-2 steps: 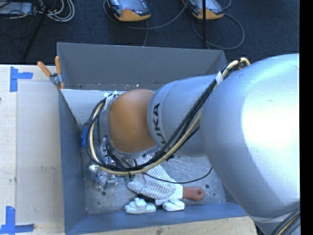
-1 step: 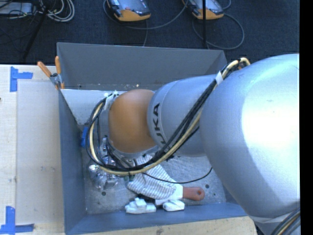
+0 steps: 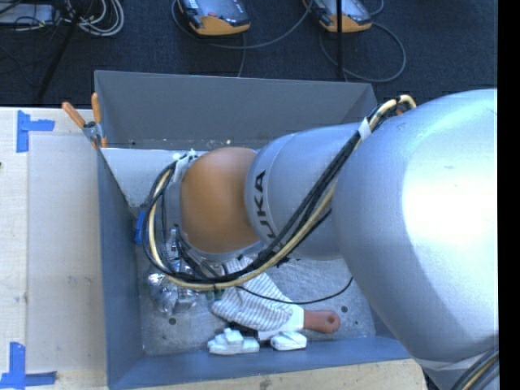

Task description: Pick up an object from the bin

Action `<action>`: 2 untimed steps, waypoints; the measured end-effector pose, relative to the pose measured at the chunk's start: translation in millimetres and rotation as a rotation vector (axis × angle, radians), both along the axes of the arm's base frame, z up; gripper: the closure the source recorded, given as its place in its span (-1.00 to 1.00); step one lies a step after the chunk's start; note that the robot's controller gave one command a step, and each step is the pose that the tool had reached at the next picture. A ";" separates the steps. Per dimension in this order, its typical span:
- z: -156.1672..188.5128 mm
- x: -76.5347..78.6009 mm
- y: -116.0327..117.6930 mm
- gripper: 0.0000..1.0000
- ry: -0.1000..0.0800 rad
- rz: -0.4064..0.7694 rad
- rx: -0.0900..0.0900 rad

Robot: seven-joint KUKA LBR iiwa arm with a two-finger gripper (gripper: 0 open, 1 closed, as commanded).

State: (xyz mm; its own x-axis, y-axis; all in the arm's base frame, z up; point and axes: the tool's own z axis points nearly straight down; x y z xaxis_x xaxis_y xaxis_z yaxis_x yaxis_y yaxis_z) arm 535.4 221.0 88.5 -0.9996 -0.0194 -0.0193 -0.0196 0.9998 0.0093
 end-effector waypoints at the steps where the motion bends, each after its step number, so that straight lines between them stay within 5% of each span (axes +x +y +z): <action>1: 4.1 -0.6 -0.4 1.00 0.008 -0.001 -0.004; 2: 14.2 -2.3 -1.3 1.00 0.019 -0.002 -0.008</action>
Offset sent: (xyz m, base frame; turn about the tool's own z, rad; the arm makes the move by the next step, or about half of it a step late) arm 0.0000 0.0001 0.0490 -0.0001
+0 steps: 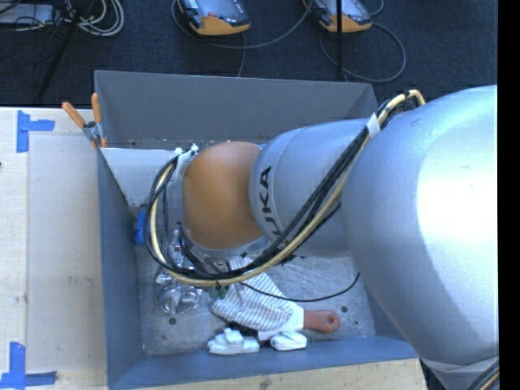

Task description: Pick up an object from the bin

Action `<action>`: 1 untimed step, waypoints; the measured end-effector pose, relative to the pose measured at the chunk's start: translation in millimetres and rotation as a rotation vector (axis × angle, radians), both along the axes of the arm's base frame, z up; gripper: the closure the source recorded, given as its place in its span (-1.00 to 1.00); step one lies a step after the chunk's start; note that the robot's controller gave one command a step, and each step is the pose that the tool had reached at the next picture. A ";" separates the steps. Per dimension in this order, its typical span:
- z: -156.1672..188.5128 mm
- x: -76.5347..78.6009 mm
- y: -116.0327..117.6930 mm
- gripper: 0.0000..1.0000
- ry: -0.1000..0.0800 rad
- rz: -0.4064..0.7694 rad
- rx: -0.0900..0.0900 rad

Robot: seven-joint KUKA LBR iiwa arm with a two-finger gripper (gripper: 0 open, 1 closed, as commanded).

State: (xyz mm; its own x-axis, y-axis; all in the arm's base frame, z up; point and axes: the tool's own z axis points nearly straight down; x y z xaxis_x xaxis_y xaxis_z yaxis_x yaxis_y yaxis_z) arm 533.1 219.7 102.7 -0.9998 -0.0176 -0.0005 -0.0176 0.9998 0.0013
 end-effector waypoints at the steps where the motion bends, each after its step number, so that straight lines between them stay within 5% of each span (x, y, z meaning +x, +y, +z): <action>1: 12.4 0.4 -0.1 1.00 0.001 -0.001 -0.001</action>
Offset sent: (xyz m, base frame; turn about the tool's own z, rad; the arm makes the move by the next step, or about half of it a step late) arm 0.0000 -0.0001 0.0267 0.0000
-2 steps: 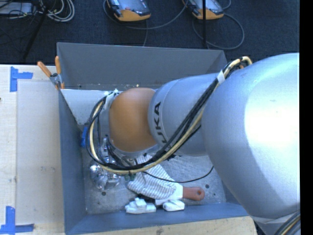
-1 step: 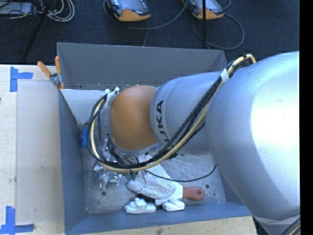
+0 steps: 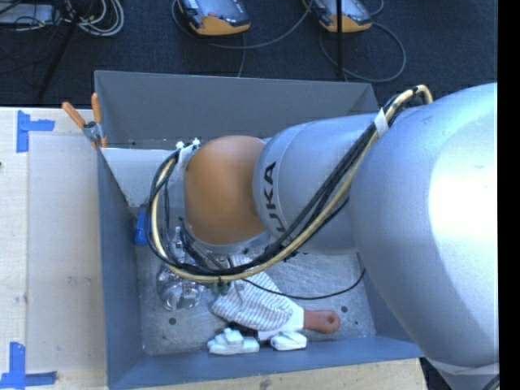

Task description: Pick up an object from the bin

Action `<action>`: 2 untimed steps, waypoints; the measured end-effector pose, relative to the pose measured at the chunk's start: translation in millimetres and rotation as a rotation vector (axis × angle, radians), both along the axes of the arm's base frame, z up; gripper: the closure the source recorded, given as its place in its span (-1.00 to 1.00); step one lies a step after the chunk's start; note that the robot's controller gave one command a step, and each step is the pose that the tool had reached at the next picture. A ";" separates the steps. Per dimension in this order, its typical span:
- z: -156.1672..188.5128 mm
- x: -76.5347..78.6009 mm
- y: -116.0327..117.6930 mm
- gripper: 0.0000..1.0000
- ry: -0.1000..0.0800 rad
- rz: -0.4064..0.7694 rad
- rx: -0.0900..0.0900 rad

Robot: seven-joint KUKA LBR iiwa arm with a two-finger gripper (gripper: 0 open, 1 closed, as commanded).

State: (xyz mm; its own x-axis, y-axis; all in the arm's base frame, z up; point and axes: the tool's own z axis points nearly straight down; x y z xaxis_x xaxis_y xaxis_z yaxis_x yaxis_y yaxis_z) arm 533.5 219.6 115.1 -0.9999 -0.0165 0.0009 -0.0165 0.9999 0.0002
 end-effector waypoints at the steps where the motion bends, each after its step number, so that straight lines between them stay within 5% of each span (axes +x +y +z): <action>1: 7.1 1.2 0.2 1.00 -0.004 -0.001 0.001; 2: 9.3 0.9 -0.2 1.00 -0.003 -0.002 0.001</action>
Offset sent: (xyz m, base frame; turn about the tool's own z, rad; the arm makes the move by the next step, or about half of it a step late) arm -0.0001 0.0001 0.0160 0.0000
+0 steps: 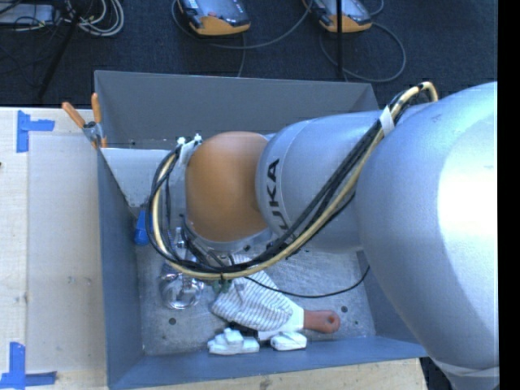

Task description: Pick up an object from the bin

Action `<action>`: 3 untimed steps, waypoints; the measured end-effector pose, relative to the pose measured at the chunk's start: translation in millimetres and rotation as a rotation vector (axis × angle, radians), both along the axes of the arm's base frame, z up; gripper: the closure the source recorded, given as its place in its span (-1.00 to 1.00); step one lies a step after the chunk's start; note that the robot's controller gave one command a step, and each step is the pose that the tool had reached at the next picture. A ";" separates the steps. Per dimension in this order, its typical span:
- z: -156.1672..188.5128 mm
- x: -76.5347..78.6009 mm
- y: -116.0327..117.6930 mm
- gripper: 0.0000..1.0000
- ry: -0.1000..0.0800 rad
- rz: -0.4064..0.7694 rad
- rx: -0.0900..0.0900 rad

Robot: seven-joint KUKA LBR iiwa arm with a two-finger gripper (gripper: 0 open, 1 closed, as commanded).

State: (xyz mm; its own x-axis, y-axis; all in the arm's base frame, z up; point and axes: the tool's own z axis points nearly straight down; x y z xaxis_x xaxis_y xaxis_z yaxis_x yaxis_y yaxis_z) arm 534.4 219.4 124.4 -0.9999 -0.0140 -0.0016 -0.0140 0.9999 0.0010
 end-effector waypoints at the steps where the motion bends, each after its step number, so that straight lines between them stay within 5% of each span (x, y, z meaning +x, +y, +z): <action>1: 5.0 0.5 -0.1 1.00 0.000 -0.001 0.000; 3: 17.6 -0.3 -0.7 1.00 0.005 -0.003 -0.002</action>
Offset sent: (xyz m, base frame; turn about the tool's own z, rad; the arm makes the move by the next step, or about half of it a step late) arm 0.0002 0.0000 0.0441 0.0000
